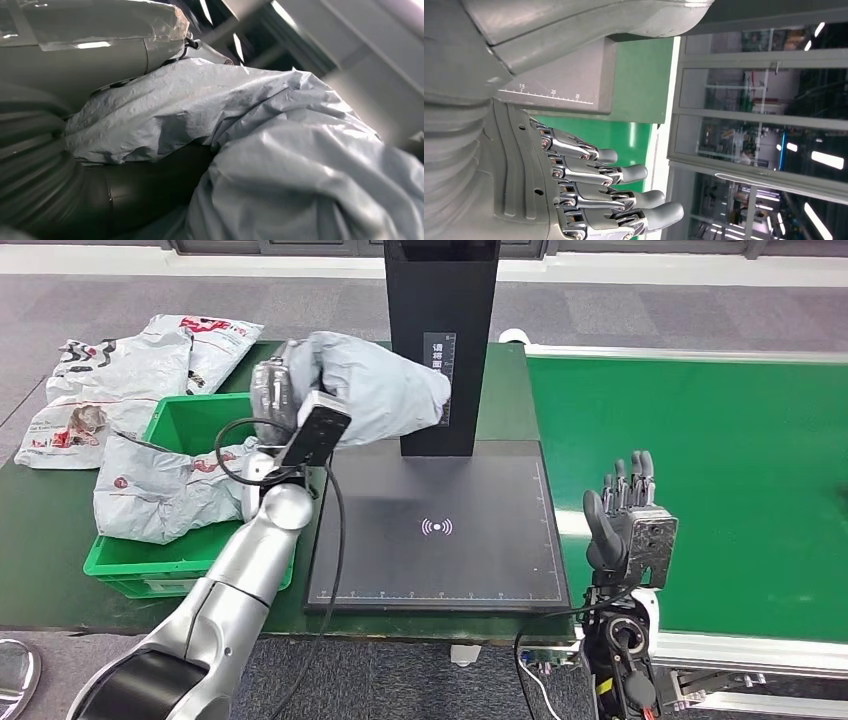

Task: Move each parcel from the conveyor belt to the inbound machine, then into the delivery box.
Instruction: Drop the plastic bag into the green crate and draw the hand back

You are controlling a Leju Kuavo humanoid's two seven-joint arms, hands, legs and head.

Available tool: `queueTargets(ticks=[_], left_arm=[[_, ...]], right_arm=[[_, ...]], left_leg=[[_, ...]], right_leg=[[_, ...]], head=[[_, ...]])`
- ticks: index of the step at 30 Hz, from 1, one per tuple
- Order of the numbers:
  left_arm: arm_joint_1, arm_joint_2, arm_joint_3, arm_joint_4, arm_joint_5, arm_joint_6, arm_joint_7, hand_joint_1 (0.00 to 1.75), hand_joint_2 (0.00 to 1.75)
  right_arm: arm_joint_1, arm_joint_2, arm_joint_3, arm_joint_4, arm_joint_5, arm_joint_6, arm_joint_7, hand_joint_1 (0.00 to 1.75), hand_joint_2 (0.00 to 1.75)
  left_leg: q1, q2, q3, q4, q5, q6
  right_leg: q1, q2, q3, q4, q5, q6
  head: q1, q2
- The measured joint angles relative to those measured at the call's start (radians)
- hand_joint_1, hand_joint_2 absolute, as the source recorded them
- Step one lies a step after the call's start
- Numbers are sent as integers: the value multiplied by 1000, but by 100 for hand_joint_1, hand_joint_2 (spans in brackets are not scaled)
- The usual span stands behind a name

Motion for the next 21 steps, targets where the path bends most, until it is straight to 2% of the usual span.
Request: queueTargets(ticks=[6,11,15,19,21], left_arm=[[49,56,248,-36,63,27,-134,175,175],[61,90,391,-31,18,29,-152,175,175],[61,105,438,10,-64,29,-133,175,175],[62,112,442,79,-110,26,-119,175,175],[57,113,438,118,-141,0,-85,175,175]], right_arm=[[47,-11,-4,-24,-36,-3,-3,0,175],[51,-21,-4,-27,-54,-7,-1,0,175],[52,-25,-4,-42,-68,-20,7,0,175],[53,-27,-4,-62,-75,-27,16,0,175],[54,-28,-4,-70,-77,-29,17,0,175]], left_leg=[[0,2,0,0,0,-1],[0,0,-1,0,0,-1],[0,0,-1,0,0,-1],[0,0,-1,0,0,-1],[-1,0,-1,0,0,0]], right_leg=[[0,2,-1,1,0,-1],[0,0,-1,0,0,-1],[0,0,-1,0,0,-1],[0,0,-1,-1,0,0],[-1,1,-2,-1,0,0]], head=[[0,0],[0,0],[0,0],[0,0],[0,0]])
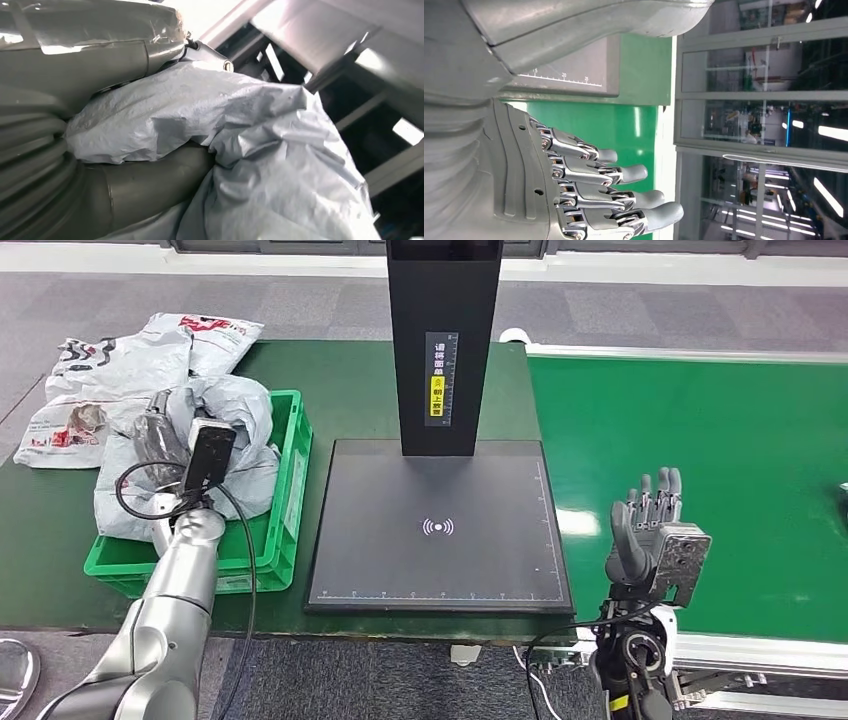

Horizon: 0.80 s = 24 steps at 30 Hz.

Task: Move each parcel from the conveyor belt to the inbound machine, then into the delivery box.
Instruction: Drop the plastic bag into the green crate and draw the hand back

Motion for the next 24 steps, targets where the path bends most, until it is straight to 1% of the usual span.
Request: queueTargets(ticks=[2,4,6,10,13,16,19,23,24], left_arm=[[-13,3,-21,57,-68,-68,74,174,175],[-25,9,-62,125,-143,-145,132,86,175],[-35,12,-105,183,-188,-198,156,0,175],[-63,15,-163,270,-212,-241,228,0,175],[-80,18,-181,307,-209,-248,245,0,175],[-86,20,-187,323,-156,-249,223,0,175],[-87,20,-178,321,-44,-232,168,0,175],[-86,20,-163,312,21,-220,135,0,0],[-85,20,-160,308,41,-215,117,0,0]], right_arm=[[1,-1,0,-7,-2,-1,1,0,175],[2,-3,0,-13,-1,0,1,0,175],[3,-4,0,-16,2,4,3,0,175],[4,-5,0,-16,11,16,12,0,175],[5,-5,0,-16,13,17,15,0,175],[8,-6,0,-16,14,19,16,0,175],[10,-6,0,-16,16,24,18,0,175],[11,-6,0,-16,18,26,19,0,175],[12,-6,0,-16,18,27,19,0,175]], left_leg=[[0,0,0,0,0,0],[0,0,0,0,0,0],[0,0,0,0,0,0],[0,0,2,0,0,0],[0,0,2,0,0,0],[0,0,3,0,0,0],[0,0,5,0,1,-1],[0,0,5,0,1,0],[0,0,5,0,1,0]], right_leg=[[0,0,0,0,0,0],[0,0,0,0,0,0],[0,1,0,0,0,0],[0,-1,2,0,0,0],[0,-1,3,0,0,0],[0,-1,4,0,0,0],[0,-1,5,0,0,0],[0,-1,6,0,0,0],[0,-1,6,0,0,0]], head=[[0,0],[0,0],[0,0],[0,0],[0,0],[0,0],[0,0],[0,0],[0,0]])
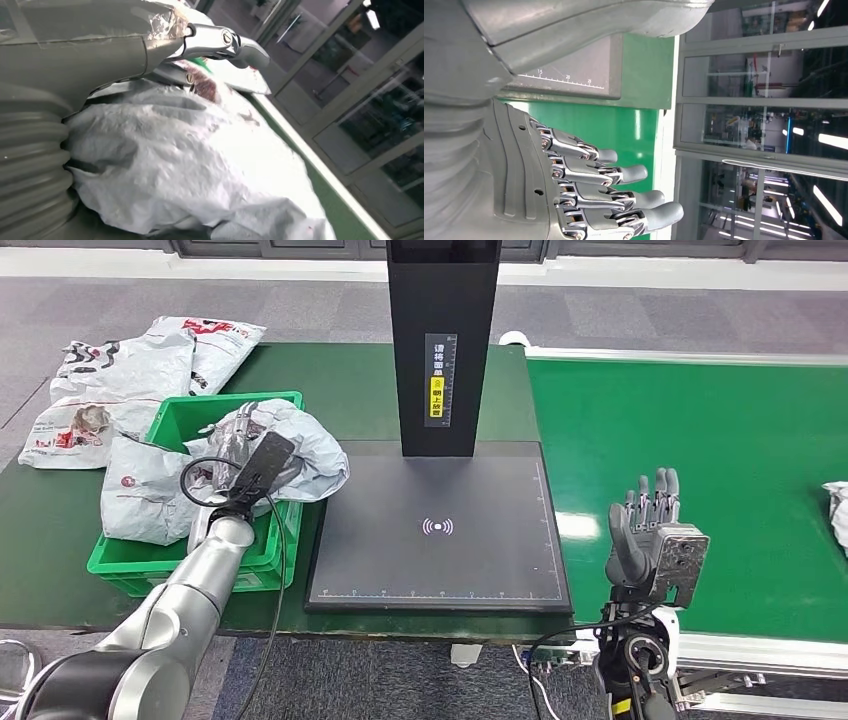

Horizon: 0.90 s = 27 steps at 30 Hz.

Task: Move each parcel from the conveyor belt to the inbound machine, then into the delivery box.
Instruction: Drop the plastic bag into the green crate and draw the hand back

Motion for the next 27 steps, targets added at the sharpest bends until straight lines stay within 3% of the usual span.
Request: queueTargets(ticks=[4,10,14,20,27], left_arm=[[30,-13,27,-88,200,24,-143,0,0],[108,-44,20,-319,439,-33,-187,0,0],[149,-61,-15,-430,511,-94,-191,0,175],[189,-86,-95,-498,541,-152,-185,0,175],[198,-125,-184,-485,542,-231,-176,0,175]], right_arm=[[0,0,0,0,0,2,2,0,175],[-3,0,0,1,-7,1,-3,0,175],[-5,-1,0,5,-8,1,-10,0,175],[-25,-1,4,21,10,-8,-19,0,175],[-64,0,35,70,74,-40,-1,0,175]], left_leg=[[0,1,0,0,0,0],[0,0,-1,0,-1,0],[0,0,-2,0,-1,0],[0,0,-2,0,-1,0],[0,0,-2,0,-1,0]], right_leg=[[0,1,-1,0,0,0],[0,1,-2,0,0,0],[0,0,-2,0,0,0],[0,0,-2,0,0,0],[0,0,-2,0,0,0]], head=[[0,0],[0,0],[0,0],[0,0],[0,0]])
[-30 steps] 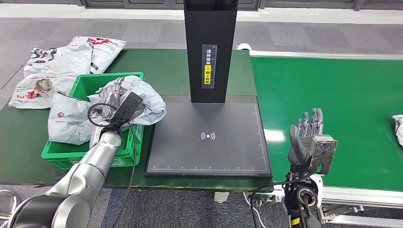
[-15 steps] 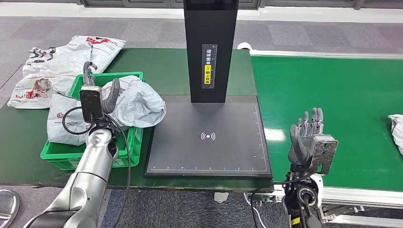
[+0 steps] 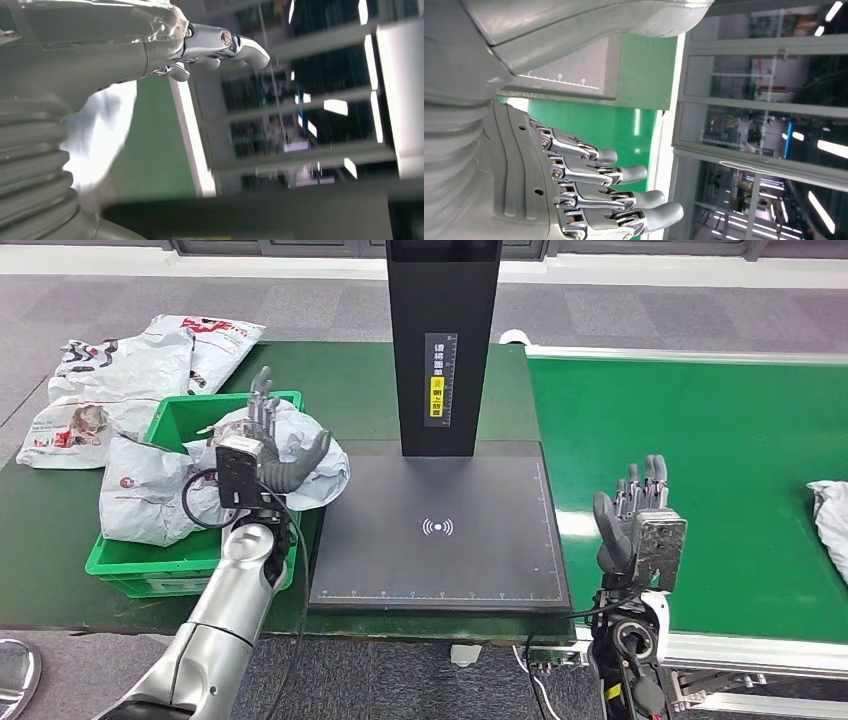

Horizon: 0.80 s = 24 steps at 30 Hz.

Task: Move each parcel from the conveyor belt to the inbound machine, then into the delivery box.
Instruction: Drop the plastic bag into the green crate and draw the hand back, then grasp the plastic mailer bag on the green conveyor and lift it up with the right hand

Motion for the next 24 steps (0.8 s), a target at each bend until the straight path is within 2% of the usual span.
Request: queueTargets(ticks=[7,15,24], left_arm=[[0,-51,-91,81,3,-42,-8,0,175],[-6,-96,-134,178,10,-96,17,0,175],[-43,-137,-173,319,13,-101,35,0,175]], right_arm=[[-45,5,50,77,78,-25,12,0,175],[-70,15,88,132,169,-41,67,0,175],[-104,31,93,189,198,-26,79,0,175]], left_leg=[[0,0,0,0,0,0],[0,0,-1,0,0,0],[0,0,-1,0,0,0]], right_leg=[[0,0,0,0,0,0],[0,0,-1,0,0,0],[0,0,-1,0,0,0]], head=[[0,0],[0,0],[0,0]])
